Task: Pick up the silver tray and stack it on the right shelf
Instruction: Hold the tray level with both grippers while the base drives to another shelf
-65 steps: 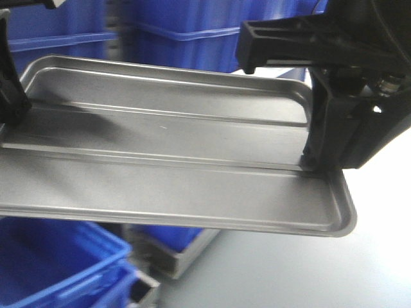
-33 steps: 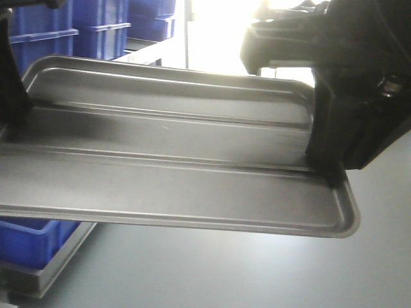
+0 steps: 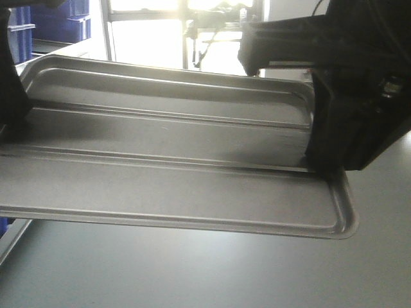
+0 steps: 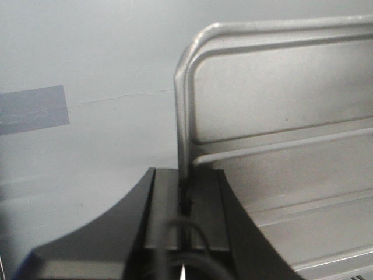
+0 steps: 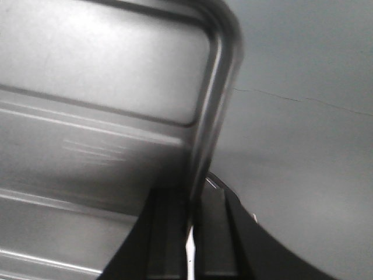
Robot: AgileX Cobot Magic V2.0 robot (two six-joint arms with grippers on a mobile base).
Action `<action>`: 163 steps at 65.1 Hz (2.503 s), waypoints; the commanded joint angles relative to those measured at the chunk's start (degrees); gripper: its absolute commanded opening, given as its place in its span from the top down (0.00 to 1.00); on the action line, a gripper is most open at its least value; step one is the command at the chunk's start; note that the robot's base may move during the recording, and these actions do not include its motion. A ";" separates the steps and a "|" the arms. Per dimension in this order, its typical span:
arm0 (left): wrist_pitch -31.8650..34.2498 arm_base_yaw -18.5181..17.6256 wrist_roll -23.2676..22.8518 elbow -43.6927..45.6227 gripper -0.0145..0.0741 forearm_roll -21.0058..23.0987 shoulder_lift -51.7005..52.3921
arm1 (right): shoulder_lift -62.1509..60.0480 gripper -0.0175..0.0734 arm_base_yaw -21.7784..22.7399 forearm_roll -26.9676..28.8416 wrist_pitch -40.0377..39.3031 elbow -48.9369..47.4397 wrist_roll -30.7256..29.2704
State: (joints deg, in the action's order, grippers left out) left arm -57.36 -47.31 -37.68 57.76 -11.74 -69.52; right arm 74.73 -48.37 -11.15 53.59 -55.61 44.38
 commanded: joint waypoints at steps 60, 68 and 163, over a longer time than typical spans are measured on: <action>1.18 -0.62 1.32 1.64 0.94 -0.77 0.99 | -1.88 0.75 -0.22 -2.15 -2.42 -1.52 -1.44; 1.18 -0.62 1.32 1.64 0.94 -0.77 0.99 | -1.88 0.75 -0.22 -2.15 -2.42 -1.52 -1.44; 1.18 -0.62 1.32 1.64 0.94 -0.77 0.99 | -1.88 0.75 -0.14 -2.15 -2.39 -1.52 -1.44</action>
State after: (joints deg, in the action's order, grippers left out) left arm -57.44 -47.31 -37.68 57.76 -11.61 -69.52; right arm 74.73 -48.41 -11.15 53.49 -55.61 44.38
